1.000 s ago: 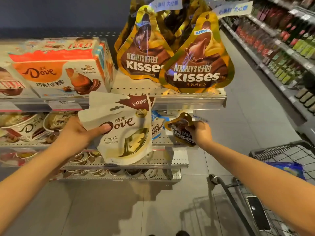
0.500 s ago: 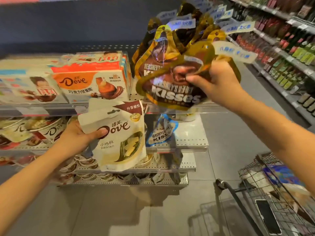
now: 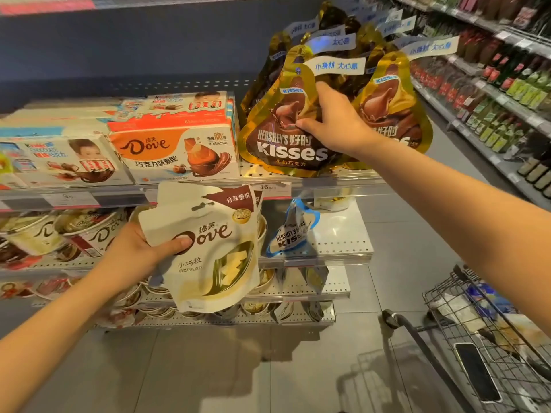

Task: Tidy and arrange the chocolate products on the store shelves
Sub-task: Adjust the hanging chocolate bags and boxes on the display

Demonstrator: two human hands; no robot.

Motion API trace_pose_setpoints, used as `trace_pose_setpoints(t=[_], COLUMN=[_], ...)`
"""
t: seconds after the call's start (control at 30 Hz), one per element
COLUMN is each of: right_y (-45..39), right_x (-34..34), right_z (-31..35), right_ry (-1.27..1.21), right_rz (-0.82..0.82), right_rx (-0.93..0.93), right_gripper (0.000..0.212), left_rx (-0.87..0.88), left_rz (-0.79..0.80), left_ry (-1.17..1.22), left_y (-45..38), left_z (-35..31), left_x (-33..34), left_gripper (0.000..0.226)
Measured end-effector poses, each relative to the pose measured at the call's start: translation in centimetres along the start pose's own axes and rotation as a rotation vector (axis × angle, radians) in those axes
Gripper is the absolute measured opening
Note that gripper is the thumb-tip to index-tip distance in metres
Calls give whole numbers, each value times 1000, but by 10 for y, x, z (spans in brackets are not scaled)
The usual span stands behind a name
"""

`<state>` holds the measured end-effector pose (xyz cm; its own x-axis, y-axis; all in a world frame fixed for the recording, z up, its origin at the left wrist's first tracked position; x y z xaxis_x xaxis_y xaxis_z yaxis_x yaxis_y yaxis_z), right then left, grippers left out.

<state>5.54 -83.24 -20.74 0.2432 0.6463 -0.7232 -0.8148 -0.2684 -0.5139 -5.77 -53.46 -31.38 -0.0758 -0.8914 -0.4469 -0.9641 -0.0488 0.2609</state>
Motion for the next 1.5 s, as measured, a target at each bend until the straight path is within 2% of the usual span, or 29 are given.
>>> trace_pose_setpoints(t=[0.13,0.2,0.27,0.3,0.33,0.37,0.47,0.53,0.57,0.63,0.7,0.83,0.93,1.0,1.1,1.17,1.27,1.43,1.5], right_y=[27,52,83,97,110,122,154,167,170,176,183,193,201,204,203,201,198,204,204], right_x=[-8,-16,-17,-10,3,20,78,100,107,113,115,100,79,67,58,61,76,97,95], right_z=[6,17,33,38,41,41,20,3,-6,-22,-38,-83,-132,-164,-201,-220,-240,-259,-261], right_ry=[-100,17,109,75,-8,-112,-387,-591,-675,-768,-808,-809,-753,-686,-594,-558,-558,-614,-599], right_rz=[-251,-404,-520,-505,-423,-286,120,206,225,234,228,132,21,-35,-133,-175,-206,-160,-148], right_rx=[-40,-153,-281,-344,-369,-319,33,176,223,304,345,367,432,467,496,522,558,665,672], right_gripper=[70,66,48,39,33,31,39,44,42,27,14,16,15,14,14,14,15,19,33], left_rx=[-23,-26,-10,-1,0,1,-5,2,10,23,9,-113,-76,-19,66,102,156,128,97], left_rz=[-17,-22,-13,-6,-1,12,48,75,78,68,55,51,27,-31,-134,-171,-258,-333,-347], left_ry=[40,37,46,54,61,71,118,134,147,133,88,52,38,30,13,-16,-106,-102,-94], left_y=[-3,-6,-6,-7,-10,-11,-9,-10,-11,-13,-16,-28,-34,-36,-38,-37,-33,-28,-26], left_z=[2,3,0,0,1,2,-4,-6,-8,-12,-14,-4,-1,-1,-2,-3,-1,19,25], left_x=[6,13,22,26,31,37,59,76,85,105,123,145,149,148,143,143,139,123,120], left_gripper=[28,23,28,28,27,25,19,38,34,22,21,11,22,21,33,26,22,45,53])
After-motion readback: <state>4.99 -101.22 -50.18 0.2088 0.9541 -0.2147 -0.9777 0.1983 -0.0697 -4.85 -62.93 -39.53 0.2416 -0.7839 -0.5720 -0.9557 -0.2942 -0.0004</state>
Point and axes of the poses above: each hand's wrist, its own y-axis away from the middle knuckle, its own x-axis out of the palm, z = x × y, the point moved 8 cm from there along -y, towards the middle knuckle, and after that the axes turned 14 degrees about -x, right-handed, at the moved point
